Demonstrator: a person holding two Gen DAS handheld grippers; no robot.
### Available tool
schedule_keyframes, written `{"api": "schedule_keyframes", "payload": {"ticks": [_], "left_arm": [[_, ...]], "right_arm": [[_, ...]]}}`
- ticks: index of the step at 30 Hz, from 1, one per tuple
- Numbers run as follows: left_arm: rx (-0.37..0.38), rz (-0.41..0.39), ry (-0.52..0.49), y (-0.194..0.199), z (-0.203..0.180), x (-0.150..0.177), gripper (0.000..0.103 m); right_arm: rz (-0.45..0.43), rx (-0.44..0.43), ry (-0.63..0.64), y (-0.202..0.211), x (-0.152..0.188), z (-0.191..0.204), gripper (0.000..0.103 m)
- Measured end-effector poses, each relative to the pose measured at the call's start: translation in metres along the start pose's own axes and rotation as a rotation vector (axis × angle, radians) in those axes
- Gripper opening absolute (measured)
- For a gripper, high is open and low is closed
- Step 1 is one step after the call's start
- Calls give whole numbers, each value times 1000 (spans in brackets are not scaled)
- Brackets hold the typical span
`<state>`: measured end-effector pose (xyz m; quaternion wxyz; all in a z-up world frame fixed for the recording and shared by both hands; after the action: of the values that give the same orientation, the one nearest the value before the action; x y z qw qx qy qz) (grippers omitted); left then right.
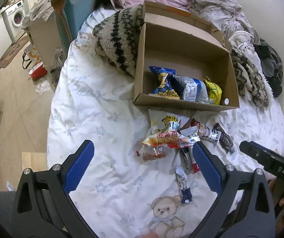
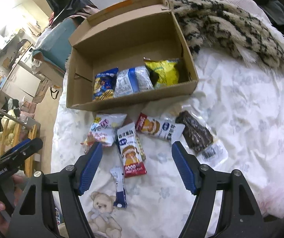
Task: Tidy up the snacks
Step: 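Withdraw both grippers from the box back over the snack pile, then grasp the small clear wrapped snack with the left gripper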
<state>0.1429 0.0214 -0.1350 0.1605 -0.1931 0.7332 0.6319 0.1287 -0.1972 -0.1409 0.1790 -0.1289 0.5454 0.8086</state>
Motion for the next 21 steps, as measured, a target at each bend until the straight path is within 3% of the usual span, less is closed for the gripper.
{"api": "schedule_keyframes", "payload": {"ticks": [10,21], "left_arm": [[-16,46,47,-16,11,8,98],[18,178,6,-67,-12,23,98]], "right_arm": [[38,26,-31,-7,16,-11,75],[106,12,-138,-24,17,-31,75]]}}
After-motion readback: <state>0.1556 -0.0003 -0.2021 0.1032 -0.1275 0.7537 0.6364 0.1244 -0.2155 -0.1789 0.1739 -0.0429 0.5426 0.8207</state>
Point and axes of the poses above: each gripper's, at about its wrist camera, not at the fingertips, and y roughly against the way its jaws point, z to its left, x to its underside, the point moved 10 cm from there along -y, roughly the way its jaws point, and after that the axes turned 3 degrees about -y, right-handed, at the moved point
